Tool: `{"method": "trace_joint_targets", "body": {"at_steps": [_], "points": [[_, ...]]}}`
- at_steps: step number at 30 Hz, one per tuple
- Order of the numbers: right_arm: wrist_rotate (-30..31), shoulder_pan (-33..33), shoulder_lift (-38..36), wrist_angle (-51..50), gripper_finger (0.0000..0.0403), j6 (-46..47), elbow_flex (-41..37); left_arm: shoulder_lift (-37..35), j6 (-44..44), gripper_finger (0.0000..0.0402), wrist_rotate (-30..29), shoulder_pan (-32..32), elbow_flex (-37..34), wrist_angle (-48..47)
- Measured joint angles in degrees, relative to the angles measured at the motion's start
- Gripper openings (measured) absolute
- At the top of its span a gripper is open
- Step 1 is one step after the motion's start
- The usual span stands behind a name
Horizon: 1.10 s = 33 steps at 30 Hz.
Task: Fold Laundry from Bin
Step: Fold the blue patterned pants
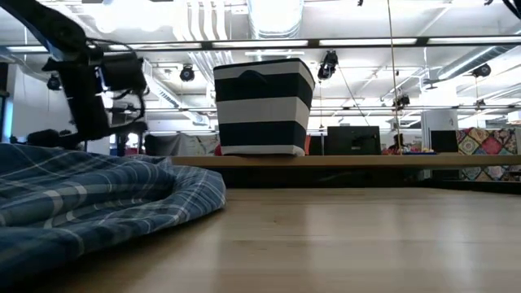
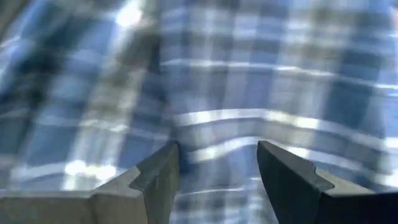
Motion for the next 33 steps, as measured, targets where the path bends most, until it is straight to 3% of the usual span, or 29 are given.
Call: {"method": "trace_joint_targets", "body": {"at_steps": [4, 14, 22, 27, 30, 33], "points": [[-3.28, -2.07, 0.0, -0.04, 0.0258, -4.12, 0.0, 0.35, -1.24, 0.02, 0.56, -0.16, -2.84, 2.45], [-4.99, -2.32, -0.02, -3.69, 0.025, -8.03, -0.02, 0.47, 2.33, 0.0197, 0.36, -0.27, -5.17, 21.55], [-5.01, -2.87, -0.39, -4.92, 0.0249, -11.13, -0.02, 3.04, 4.97, 0.0157, -0.36, -0.48, -2.87, 20.94], [-5.88, -3.29, -0.41, -5.0, 0.0246, -12.5, -0.02, 6.36, 5.18, 0.0083, 0.13, -0.48, -2.52, 19.51], [-6.09, -3.73, -0.42, -5.61, 0.0247, -12.7, -0.02, 5.4, 6.39, 0.0016, 0.48, -0.89, 1.0, 12.86], [-6.32, -4.31, -0.46, -6.32, 0.0245, -13.18, -0.02, 2.93, 11.59, 0.001, -1.2, -1.29, 8.13, -0.89]]}}
